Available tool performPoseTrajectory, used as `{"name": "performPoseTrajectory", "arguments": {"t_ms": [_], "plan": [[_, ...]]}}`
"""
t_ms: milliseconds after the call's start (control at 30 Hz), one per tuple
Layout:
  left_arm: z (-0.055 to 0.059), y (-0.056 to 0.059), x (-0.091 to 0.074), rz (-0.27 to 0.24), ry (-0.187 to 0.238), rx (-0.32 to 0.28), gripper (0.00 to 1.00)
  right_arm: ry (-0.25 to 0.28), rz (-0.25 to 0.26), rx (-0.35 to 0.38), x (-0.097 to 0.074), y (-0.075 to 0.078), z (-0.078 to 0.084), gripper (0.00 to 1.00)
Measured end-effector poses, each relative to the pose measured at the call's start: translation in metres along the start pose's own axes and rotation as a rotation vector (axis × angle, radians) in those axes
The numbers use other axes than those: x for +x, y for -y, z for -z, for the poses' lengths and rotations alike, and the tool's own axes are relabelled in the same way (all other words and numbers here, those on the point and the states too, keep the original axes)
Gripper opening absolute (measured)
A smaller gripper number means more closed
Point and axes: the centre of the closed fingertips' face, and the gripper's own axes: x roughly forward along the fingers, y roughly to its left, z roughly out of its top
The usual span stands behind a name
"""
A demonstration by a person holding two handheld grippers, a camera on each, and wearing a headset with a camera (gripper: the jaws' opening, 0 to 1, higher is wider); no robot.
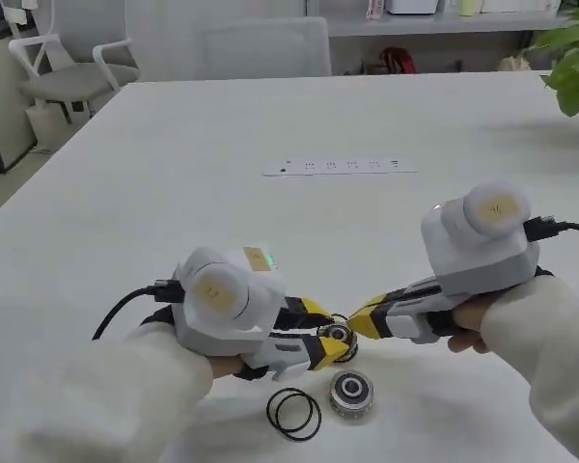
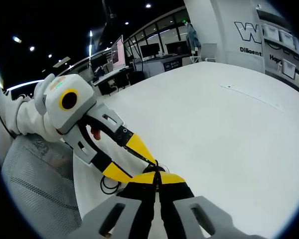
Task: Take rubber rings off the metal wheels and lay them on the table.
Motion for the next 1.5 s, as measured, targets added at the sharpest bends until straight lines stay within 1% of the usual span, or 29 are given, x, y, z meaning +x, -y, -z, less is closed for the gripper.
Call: {"name": "performPoseTrajectory", "arguments": {"t_ms": [133,233,300,500,633,767,867,1167,1400,1500], "plan": [[-0.008,-0.002,-0.005,-0.001,0.024,-0.012,0.26,0.013,0.003,-0.001,-0.003,0.001,-0.004,0.00],[-0.017,-0.003,-0.010,0.001,0.057,-0.030,0.29,0.027,0.004,0.005,-0.006,0.002,-0.009,0.00],[-0.019,-0.002,-0.013,0.004,0.066,-0.026,0.32,0.039,0.008,0.005,-0.008,0.003,-0.012,0.00],[-0.018,0.001,-0.023,0.012,0.064,-0.021,0.38,0.066,0.011,0.013,-0.014,0.004,-0.019,0.00],[-0.017,-0.002,-0.031,0.005,0.059,-0.015,0.40,0.080,0.008,0.012,-0.016,0.002,-0.024,0.00],[-0.019,-0.005,-0.042,-0.015,0.071,-0.014,0.42,0.090,0.000,0.005,-0.018,-0.003,-0.029,0.00],[-0.019,-0.008,-0.050,-0.031,0.067,0.004,0.44,0.093,-0.007,0.003,-0.019,-0.005,-0.031,0.00],[-0.018,-0.012,-0.072,-0.057,0.073,0.005,0.48,0.111,-0.033,-0.004,-0.020,-0.014,-0.041,0.00],[-0.014,-0.010,-0.091,-0.072,0.080,0.004,0.50,0.113,-0.054,-0.025,-0.019,-0.025,-0.045,0.00],[-0.007,-0.009,-0.097,-0.077,0.073,-0.006,0.51,0.113,-0.065,-0.036,-0.017,-0.028,-0.047,0.00]]}}
